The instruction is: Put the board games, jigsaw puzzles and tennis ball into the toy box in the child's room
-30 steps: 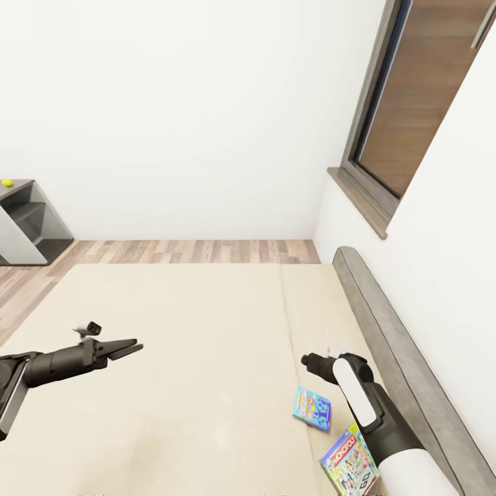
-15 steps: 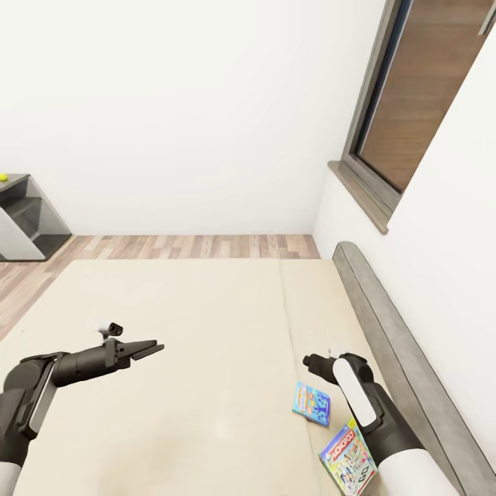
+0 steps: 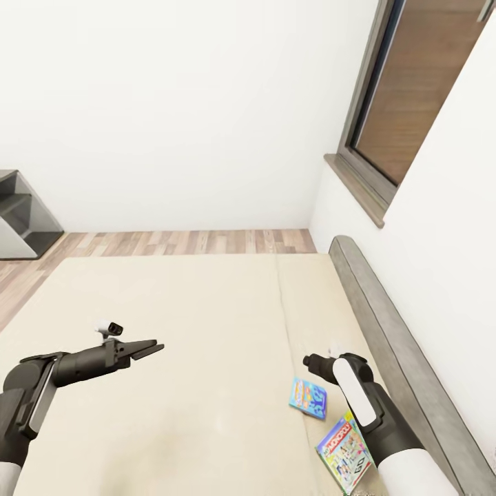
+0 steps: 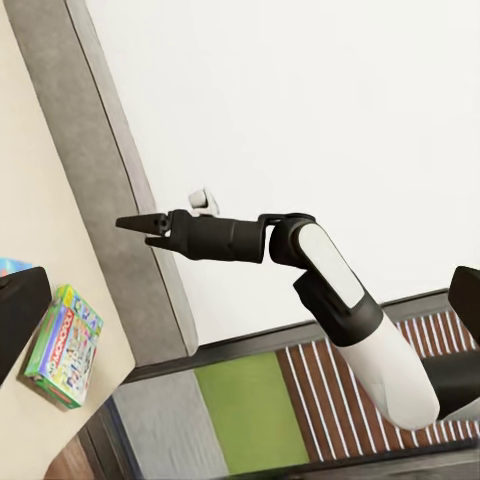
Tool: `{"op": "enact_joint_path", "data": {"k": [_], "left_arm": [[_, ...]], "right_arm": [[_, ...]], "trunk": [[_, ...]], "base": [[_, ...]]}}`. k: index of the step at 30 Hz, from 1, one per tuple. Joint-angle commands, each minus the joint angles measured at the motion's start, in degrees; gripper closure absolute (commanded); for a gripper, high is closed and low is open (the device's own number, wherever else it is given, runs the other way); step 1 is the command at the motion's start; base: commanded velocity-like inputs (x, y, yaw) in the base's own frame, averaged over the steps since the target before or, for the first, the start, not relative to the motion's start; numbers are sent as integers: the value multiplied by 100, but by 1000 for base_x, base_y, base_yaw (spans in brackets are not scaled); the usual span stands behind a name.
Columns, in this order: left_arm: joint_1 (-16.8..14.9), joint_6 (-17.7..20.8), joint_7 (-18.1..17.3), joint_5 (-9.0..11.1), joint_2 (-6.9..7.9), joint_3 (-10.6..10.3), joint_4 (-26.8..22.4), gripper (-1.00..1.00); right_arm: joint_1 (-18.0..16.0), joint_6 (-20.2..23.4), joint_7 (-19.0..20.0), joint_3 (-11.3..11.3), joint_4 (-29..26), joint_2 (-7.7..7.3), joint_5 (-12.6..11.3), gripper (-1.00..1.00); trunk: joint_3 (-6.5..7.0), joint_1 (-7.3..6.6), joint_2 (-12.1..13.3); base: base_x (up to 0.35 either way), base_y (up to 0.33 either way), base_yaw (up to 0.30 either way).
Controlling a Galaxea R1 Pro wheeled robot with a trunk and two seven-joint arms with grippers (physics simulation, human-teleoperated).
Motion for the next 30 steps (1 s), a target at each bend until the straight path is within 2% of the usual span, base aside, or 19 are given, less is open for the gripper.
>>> {"op": "enact_joint_path", "data": {"k": [1, 15, 30], "left_arm": [[-3, 62, -23, -3, 0, -4, -2, -100], [-3, 64, -23, -3, -7, -13, -2, -100], [-3, 61, -23, -3, 10, 11, -2, -100]], "right_arm": [[-5, 12, -54, 11, -3, -2, -49, -100], [-4, 32, -54, 11, 3, 0, 58, -100], [2, 23, -44, 20, -5, -1, 87, -100]], "trunk": [[-20, 3, -11], [-152, 3, -11], [-248, 3, -11]], "base": [[0, 0, -68], [0, 0, -61], [0, 0, 11]]}}
